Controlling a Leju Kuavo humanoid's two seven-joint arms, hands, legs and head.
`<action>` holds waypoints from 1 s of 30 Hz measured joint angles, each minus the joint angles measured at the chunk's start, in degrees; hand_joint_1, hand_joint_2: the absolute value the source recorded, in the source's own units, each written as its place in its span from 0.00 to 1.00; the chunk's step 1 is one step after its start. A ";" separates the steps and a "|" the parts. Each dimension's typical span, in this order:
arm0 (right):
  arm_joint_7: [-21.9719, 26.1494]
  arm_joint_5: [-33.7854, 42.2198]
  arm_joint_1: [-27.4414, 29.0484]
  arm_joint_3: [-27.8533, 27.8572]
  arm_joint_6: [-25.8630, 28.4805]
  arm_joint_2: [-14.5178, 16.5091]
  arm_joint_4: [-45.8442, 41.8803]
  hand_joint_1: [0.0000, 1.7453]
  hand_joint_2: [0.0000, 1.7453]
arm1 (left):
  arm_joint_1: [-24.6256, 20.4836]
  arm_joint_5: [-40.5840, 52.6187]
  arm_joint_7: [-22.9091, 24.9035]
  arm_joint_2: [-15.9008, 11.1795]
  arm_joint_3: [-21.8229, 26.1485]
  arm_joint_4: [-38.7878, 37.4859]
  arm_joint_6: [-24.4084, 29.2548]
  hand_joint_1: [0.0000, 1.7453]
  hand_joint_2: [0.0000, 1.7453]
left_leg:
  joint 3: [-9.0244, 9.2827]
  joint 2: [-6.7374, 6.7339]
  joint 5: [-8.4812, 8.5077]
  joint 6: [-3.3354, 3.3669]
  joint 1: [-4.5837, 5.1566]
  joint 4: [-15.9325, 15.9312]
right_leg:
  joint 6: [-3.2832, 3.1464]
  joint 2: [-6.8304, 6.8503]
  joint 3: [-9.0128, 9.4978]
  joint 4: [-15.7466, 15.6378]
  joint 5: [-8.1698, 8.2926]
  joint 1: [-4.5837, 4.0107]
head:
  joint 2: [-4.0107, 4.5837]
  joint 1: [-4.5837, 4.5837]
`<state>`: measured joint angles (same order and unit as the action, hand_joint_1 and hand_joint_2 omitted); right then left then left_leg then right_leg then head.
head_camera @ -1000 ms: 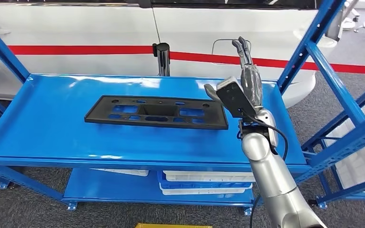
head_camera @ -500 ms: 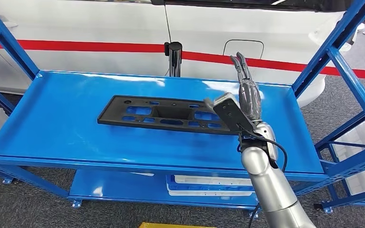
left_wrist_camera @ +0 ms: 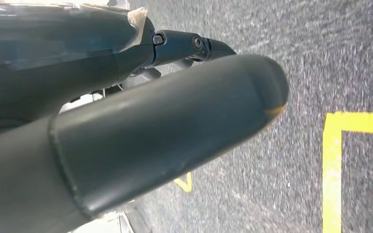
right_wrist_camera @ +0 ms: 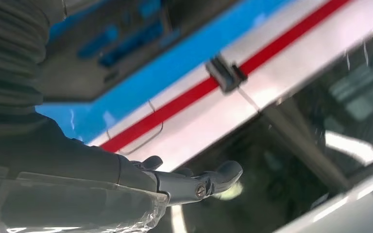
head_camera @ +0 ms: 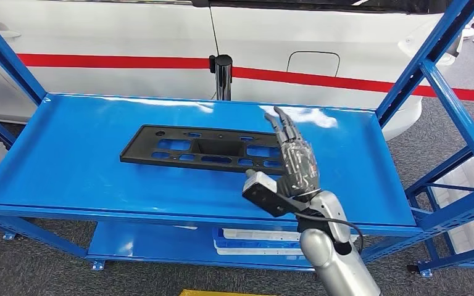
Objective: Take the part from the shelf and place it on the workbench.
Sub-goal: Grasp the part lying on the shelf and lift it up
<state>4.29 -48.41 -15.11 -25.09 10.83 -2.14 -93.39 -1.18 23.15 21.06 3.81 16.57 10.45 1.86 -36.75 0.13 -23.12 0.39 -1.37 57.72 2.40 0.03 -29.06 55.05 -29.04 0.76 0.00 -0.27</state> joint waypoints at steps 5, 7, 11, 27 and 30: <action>-0.98 -2.47 1.75 -5.72 -2.20 0.34 0.59 0.00 1.00 | -0.18 0.56 -0.36 0.31 -0.28 0.00 1.44 0.00 0.00 | 0.05 0.00 -0.05 -0.08 -0.11 -0.02 | 0.00 0.00 0.03 0.02 -0.16 -0.05 | 0.00 0.02; -1.09 -2.67 1.77 -7.17 -2.51 0.79 1.51 0.00 1.00 | -0.26 0.16 -0.68 0.58 -0.20 0.00 2.16 0.00 0.00 | 0.08 0.00 -0.05 -0.08 -0.12 -0.02 | 0.01 0.01 0.06 0.02 -0.17 -0.05 | 0.00 0.01; -1.10 -2.83 1.48 -8.62 -2.99 1.57 3.08 0.00 1.00 | -0.37 -0.40 -1.14 1.11 0.04 0.00 3.08 0.00 0.00 | 0.08 0.01 -0.05 -0.08 -0.13 -0.02 | 0.01 0.01 0.10 0.03 -0.18 -0.05 | 0.00 0.02; -0.90 -5.48 -1.73 -10.28 -2.68 3.61 10.19 0.00 1.00 | -0.66 -0.06 -2.16 2.03 0.66 0.00 3.59 0.00 0.00 | 0.12 0.01 -0.05 -0.08 -0.13 -0.02 | 0.02 0.01 0.13 0.03 -0.17 -0.05 | 0.00 0.03; -1.23 -7.98 -2.82 -10.20 -1.04 4.13 12.97 0.00 1.00 | -0.69 0.47 -2.13 2.05 0.92 0.00 3.48 0.00 0.00 | 0.13 0.01 -0.05 -0.08 -0.13 -0.02 | 0.02 0.01 0.13 0.03 -0.17 -0.05 | 0.00 0.03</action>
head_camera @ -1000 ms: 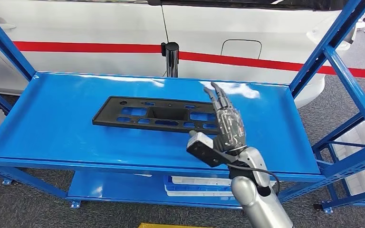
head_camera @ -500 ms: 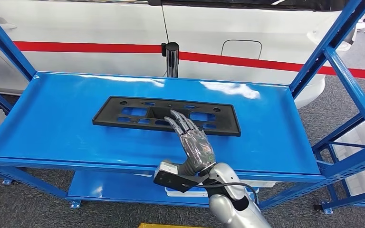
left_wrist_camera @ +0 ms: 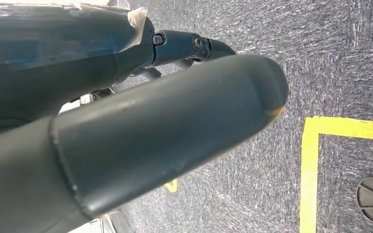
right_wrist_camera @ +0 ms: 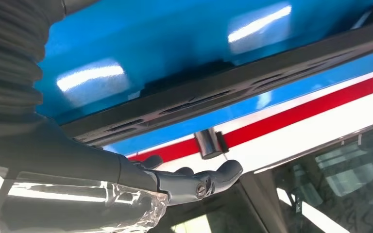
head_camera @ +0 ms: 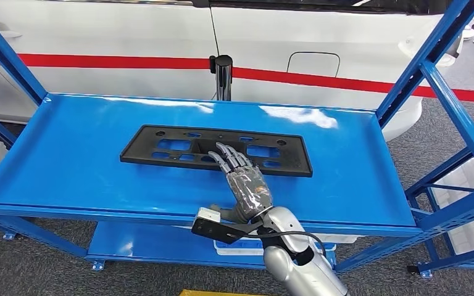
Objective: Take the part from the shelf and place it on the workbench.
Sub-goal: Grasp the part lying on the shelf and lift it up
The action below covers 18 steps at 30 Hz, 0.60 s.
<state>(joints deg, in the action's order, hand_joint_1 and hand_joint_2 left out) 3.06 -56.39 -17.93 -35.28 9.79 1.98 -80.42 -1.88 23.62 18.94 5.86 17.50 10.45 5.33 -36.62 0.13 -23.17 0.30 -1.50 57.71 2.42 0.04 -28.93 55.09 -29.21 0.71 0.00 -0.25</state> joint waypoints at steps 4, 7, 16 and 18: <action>-0.61 -1.55 -1.36 1.14 0.81 0.91 4.07 0.00 1.00 | -0.05 1.14 0.51 0.02 0.40 0.00 -0.22 0.00 0.00 | 0.01 0.00 0.00 0.00 0.00 0.00 | 0.00 0.00 0.01 0.00 0.00 0.00 | 0.00 -0.01; -0.79 -2.25 -2.18 2.14 0.82 1.49 6.76 0.00 1.00 | -0.08 1.67 0.73 0.02 0.56 0.00 -0.39 0.00 0.00 | 0.01 0.00 0.00 0.00 0.00 0.00 | 0.00 0.00 0.02 0.00 0.00 0.00 | 0.00 -0.01; -4.01 -9.00 -5.74 4.09 3.05 2.79 14.39 0.00 1.00 | -0.19 3.85 0.46 0.02 1.01 0.00 -0.98 0.00 0.00 | 0.10 -0.01 0.00 0.00 -0.01 0.00 | -0.01 0.00 0.08 0.00 -0.01 0.00 | 0.00 0.00; -4.51 -10.03 -6.69 4.72 3.77 2.94 16.11 0.00 1.00 | -0.20 4.17 0.36 0.02 1.04 0.00 -1.07 0.00 0.00 | 0.17 -0.01 0.00 0.00 -0.01 0.00 | -0.02 0.00 0.13 0.00 -0.02 0.01 | 0.00 0.00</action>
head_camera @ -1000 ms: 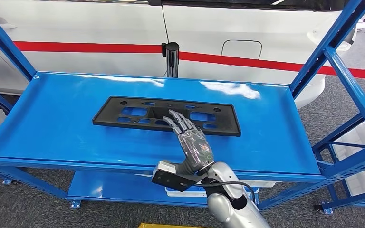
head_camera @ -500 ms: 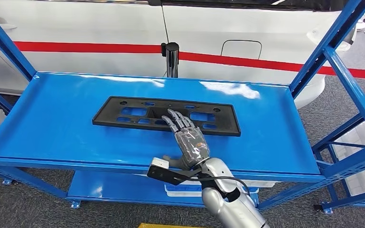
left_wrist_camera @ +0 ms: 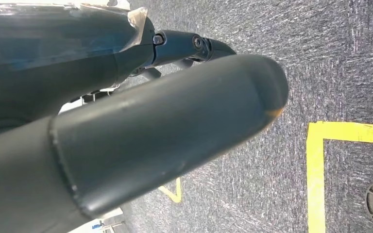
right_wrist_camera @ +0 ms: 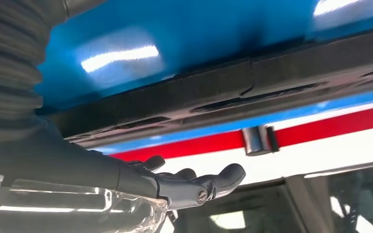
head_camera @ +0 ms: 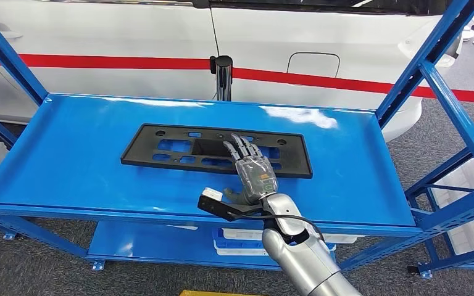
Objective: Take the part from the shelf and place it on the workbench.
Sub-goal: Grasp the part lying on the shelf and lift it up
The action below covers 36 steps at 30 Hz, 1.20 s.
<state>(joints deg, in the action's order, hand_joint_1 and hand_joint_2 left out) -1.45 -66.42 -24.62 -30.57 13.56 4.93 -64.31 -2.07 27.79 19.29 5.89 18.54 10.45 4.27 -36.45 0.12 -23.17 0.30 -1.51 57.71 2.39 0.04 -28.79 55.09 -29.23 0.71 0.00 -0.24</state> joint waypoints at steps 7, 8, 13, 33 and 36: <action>-3.18 -5.02 -2.27 2.35 2.80 0.07 3.69 0.00 1.00 | -0.06 1.06 -1.10 -0.01 0.04 0.00 -0.11 0.00 0.00 | 0.14 0.00 0.00 0.00 0.00 0.00 | 0.00 0.00 0.12 0.00 0.00 0.02 | 0.00 0.00; -3.57 -5.71 -2.55 2.78 3.13 0.00 4.13 0.00 1.00 | -0.07 1.20 -1.23 0.00 0.04 0.00 -0.11 0.00 0.00 | 0.14 0.00 0.00 0.00 0.00 0.00 | 0.01 0.00 0.13 0.00 0.01 0.02 | 0.00 0.00; -4.17 -7.01 -3.37 3.96 3.88 -0.22 5.46 0.00 1.00 | -0.14 1.52 -1.50 0.01 0.04 0.00 -0.11 0.00 0.00 | 0.18 0.00 0.00 0.00 0.00 0.01 | 0.03 0.00 0.16 0.00 0.02 0.02 | 0.00 0.00; -3.67 -15.96 -3.25 6.29 6.28 -0.38 6.39 1.00 1.00 | -0.62 2.86 -4.57 0.27 2.52 0.00 0.29 0.00 0.00 | 0.18 0.00 0.00 0.00 0.00 0.01 | 0.03 -0.01 0.15 0.00 0.02 0.00 | 0.00 -0.01; -3.28 -16.45 -3.22 6.28 6.58 -0.34 6.38 1.00 1.00 | -0.68 2.98 -5.12 0.31 3.04 0.00 0.52 0.00 0.00 | 0.17 0.01 0.00 0.00 0.00 0.01 | 0.03 -0.01 0.15 0.00 0.02 0.00 | 0.00 0.00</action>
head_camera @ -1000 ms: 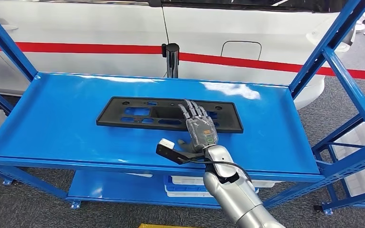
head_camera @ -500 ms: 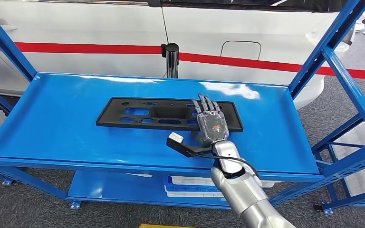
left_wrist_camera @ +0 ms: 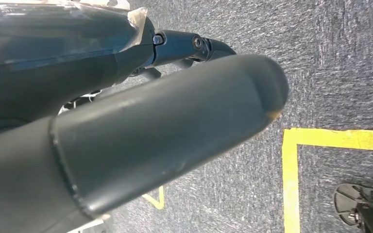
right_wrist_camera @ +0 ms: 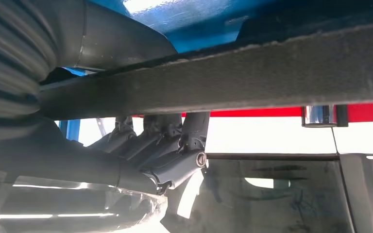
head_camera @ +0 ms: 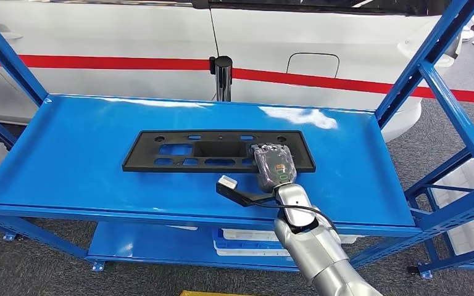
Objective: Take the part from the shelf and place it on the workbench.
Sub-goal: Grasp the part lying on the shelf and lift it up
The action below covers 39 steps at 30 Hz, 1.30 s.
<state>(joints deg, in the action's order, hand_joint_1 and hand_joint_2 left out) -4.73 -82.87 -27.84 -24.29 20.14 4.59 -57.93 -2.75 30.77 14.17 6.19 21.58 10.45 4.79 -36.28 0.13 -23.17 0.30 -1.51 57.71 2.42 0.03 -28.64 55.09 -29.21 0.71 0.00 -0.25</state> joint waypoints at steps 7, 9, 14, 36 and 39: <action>0.63 -0.32 0.83 -0.07 0.67 0.00 -0.77 1.00 1.00 | -0.01 0.03 -1.94 0.06 1.05 0.00 0.07 0.00 0.00 | -0.01 0.00 -0.01 -0.02 0.00 0.00 | 0.00 0.00 -0.01 0.00 0.00 0.00 | 0.00 -0.01; 0.64 -0.36 1.07 -0.08 0.67 0.00 -1.09 1.00 1.00 | -0.01 0.03 -2.06 0.06 1.14 0.00 0.07 0.00 0.00 | -0.01 0.00 -0.02 -0.03 0.00 0.00 | 0.00 0.00 -0.01 0.00 0.00 0.00 | 0.00 -0.01; 0.69 -0.34 1.37 -0.12 0.67 0.00 -1.50 1.00 1.00 | -0.01 0.03 -2.36 0.08 1.20 0.00 0.05 0.00 0.00 | -0.01 0.00 -0.03 -0.04 0.00 0.00 | 0.00 0.00 -0.02 0.00 -0.01 0.00 | 0.00 -0.01; 12.62 20.04 10.24 0.71 -0.42 -8.07 -47.75 1.00 1.00 | -1.35 -2.14 -35.75 0.61 7.14 0.96 -2.72 0.00 0.00 | -0.05 0.00 -0.08 -0.09 0.01 0.01 | -0.02 0.00 -0.06 -0.01 -0.03 0.01 | 0.00 -0.01; 11.83 19.95 10.47 1.13 -0.19 -9.89 -52.60 1.00 1.00 | -1.33 -2.26 -35.72 0.88 7.96 0.96 -4.95 0.00 0.75 | -0.05 0.00 -0.07 -0.09 0.01 0.01 | -0.02 0.01 -0.05 -0.01 -0.03 0.01 | 0.00 -0.01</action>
<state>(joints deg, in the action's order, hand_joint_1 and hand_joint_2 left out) 7.10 -62.92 -17.37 -23.16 19.94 -5.30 -110.52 -4.08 28.51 -21.55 7.07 29.54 11.41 -0.16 -36.33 0.13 -23.25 0.21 -1.50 57.73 2.40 0.04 -28.69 55.08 -29.24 0.73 0.00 -0.25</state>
